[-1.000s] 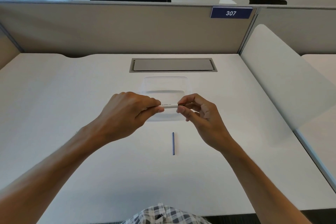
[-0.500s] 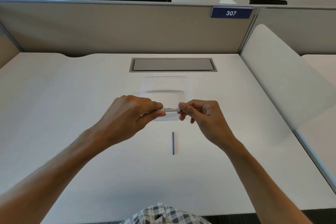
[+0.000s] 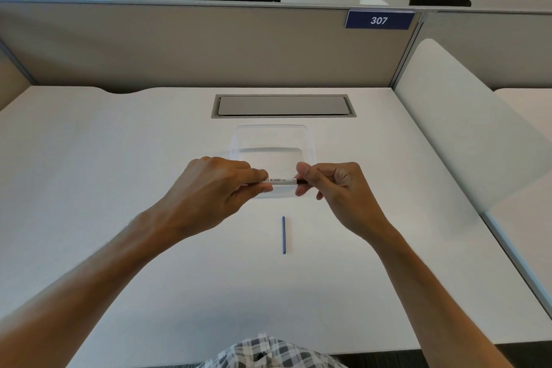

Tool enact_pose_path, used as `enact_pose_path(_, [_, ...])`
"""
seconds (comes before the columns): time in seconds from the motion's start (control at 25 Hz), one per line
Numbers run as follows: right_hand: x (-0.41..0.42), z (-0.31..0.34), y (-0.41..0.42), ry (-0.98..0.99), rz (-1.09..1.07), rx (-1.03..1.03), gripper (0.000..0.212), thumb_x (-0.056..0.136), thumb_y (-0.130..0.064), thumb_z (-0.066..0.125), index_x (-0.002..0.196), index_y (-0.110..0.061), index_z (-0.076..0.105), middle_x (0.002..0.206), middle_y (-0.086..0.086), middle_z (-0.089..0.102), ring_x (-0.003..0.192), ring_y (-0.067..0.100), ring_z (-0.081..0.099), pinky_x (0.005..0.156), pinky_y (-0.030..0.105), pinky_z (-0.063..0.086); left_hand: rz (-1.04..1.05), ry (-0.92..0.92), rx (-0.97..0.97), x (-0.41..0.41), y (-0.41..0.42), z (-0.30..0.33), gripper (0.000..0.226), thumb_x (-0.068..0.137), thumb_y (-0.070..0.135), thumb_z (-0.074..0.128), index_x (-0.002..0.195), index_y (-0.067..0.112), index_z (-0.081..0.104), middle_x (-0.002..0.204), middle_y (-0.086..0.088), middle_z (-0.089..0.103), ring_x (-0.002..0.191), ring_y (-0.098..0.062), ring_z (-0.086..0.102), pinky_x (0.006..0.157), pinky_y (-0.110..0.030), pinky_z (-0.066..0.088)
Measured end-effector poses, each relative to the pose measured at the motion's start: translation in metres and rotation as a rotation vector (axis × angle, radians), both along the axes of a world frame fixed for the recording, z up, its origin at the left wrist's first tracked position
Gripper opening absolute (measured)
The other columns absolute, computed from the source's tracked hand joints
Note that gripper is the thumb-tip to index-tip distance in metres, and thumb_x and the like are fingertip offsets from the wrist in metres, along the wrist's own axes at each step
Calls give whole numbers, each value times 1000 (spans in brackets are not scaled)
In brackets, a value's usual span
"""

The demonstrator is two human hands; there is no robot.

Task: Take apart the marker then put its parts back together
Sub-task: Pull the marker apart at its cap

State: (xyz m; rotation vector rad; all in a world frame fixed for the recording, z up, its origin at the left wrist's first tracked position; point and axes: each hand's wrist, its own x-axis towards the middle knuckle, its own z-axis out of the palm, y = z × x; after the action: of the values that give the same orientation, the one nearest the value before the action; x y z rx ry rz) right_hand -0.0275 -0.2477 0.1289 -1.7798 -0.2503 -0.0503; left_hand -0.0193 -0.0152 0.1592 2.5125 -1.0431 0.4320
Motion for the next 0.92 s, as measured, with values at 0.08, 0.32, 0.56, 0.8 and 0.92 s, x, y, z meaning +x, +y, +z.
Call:
enact_pose_path(0.08, [1,-2,0,19,16,-27,38,90,-47,61,70,-19,77,68,-1,76,72,25,67,64,27,46,-6,5,10,0,1,0,29,93,36,53,100,18,74,70,2,68,53,-21,54,44,-39,48])
enact_pose_path(0.32, [3,-1,-6,39,99,44,15,86,-26,73,85,-12,79,72,-3,76,71,2,68,67,8,47,-12,40,1,-1,3,1,31,94,37,50,100,17,73,71,0,68,56,-23,56,47,-40,48])
enact_pose_path(0.56, [3,1,-5,34,70,55,12,89,-25,72,84,-16,79,75,-4,78,75,3,72,68,7,46,3,12,-3,-1,2,5,27,93,35,54,100,18,74,69,2,66,54,-21,54,44,-38,47])
enact_pose_path(0.8, [3,-4,3,65,70,-5,35,93,-40,61,75,-15,77,69,0,76,68,6,67,63,10,43,9,-5,16,0,4,7,24,91,32,57,99,17,75,66,4,65,51,-16,48,42,-31,42])
enact_pose_path(0.92, [4,-5,2,60,95,31,21,92,-32,67,82,-18,78,72,-3,76,72,4,67,64,9,45,14,19,10,2,7,6,26,92,35,54,98,19,74,65,5,64,52,-16,49,42,-32,43])
